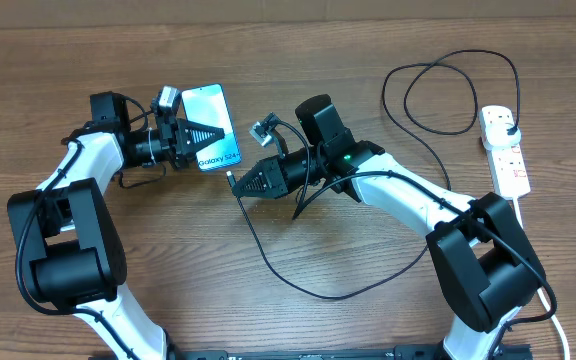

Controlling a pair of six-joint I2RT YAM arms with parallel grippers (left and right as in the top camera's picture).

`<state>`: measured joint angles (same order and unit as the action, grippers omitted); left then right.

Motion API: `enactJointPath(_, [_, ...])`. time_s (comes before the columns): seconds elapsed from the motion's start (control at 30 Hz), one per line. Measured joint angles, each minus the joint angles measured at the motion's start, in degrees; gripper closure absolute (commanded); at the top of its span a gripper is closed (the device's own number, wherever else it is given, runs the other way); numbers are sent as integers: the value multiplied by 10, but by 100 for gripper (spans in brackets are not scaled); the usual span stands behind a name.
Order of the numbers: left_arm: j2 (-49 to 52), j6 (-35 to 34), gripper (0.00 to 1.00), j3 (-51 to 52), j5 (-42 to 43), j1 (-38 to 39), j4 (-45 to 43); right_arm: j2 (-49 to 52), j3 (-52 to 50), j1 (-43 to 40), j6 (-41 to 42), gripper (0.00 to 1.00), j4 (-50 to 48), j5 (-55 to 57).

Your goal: Plug charger to phone and switch on socket

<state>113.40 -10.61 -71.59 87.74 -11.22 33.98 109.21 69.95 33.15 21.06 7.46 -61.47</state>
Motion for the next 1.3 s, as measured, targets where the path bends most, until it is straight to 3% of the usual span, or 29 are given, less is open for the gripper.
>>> enactJointPath(0.43, [0,-43,95,0,0,9,-40,0,0,0,23,96,-2,29])
enactJointPath(1.3, [0,-49,96,0,0,39,-105,0,0,-5,29,96,-5,39])
